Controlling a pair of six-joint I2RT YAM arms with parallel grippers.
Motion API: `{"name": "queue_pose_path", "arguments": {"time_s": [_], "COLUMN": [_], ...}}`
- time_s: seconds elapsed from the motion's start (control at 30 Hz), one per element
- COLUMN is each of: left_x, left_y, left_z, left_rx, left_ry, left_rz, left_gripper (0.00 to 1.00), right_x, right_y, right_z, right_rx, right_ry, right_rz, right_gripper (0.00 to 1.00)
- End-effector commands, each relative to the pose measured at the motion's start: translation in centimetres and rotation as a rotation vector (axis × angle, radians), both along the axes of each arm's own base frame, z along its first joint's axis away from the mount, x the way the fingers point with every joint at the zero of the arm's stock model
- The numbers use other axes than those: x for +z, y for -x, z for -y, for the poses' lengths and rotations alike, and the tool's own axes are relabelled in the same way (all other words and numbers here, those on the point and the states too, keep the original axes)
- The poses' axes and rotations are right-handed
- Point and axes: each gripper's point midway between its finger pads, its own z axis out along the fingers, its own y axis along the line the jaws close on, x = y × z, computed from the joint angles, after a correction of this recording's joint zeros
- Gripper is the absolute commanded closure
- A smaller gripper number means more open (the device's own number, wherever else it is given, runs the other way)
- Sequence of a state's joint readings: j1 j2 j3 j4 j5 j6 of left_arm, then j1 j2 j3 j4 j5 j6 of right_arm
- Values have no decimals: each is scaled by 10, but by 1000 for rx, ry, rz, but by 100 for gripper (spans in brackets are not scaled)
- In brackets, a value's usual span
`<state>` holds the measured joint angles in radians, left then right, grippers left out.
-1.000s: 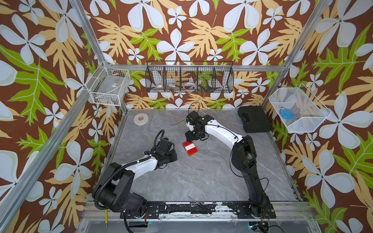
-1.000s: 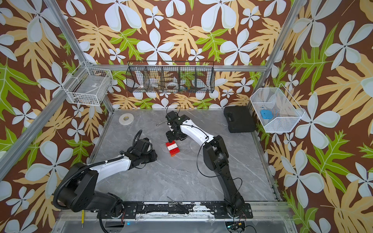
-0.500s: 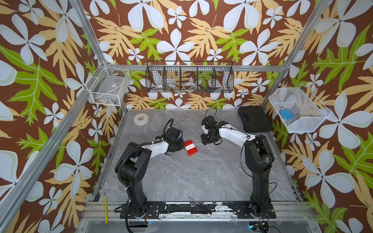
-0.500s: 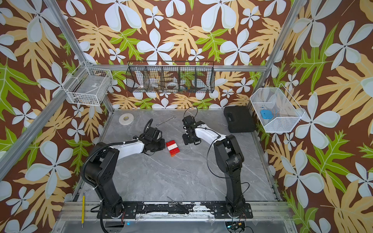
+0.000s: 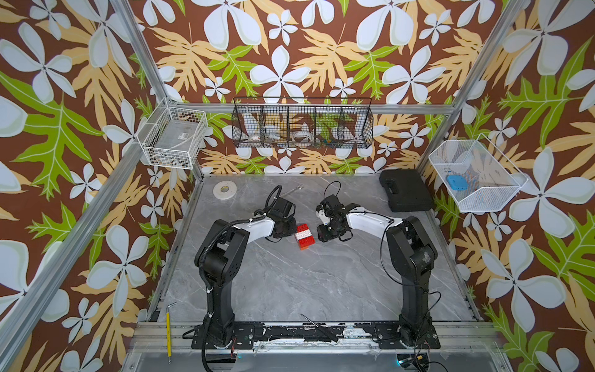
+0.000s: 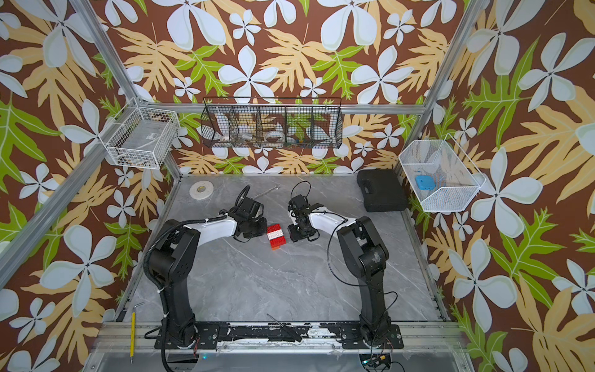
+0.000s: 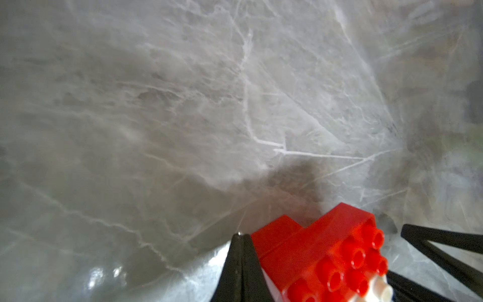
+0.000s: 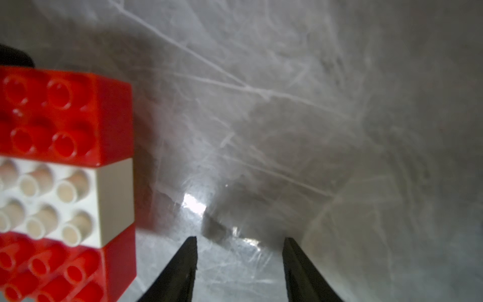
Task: Assemble a rectangle with lego
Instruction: Adjust the lego brick at the center of the board.
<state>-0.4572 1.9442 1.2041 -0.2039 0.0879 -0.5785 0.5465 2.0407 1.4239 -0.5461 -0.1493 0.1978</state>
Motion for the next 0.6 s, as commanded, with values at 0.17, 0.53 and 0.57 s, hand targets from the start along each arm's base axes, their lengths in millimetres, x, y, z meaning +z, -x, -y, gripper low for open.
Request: {"name": "queue_pose_path", "arguments": {"time_s": [0.17,0.53,0.57], "left_x": [-1,-4,-3], "left_y": [1,-2,-3], "left_z": [7,12,13], "left_rx": [-36,-56,-59], "left_ry": [17,25,27], "left_rz": [-16,-22,-21], "left_gripper": [95,94,95], "right_x": [7,7,6], "right_y": [10,21,21], "right_z": [-18,-34,-35], "right_rx": [18,50,52], "right_ry": [-58,-99,-96], "right_rz": [8,-13,-16], "right_gripper": [48,49,49]}}
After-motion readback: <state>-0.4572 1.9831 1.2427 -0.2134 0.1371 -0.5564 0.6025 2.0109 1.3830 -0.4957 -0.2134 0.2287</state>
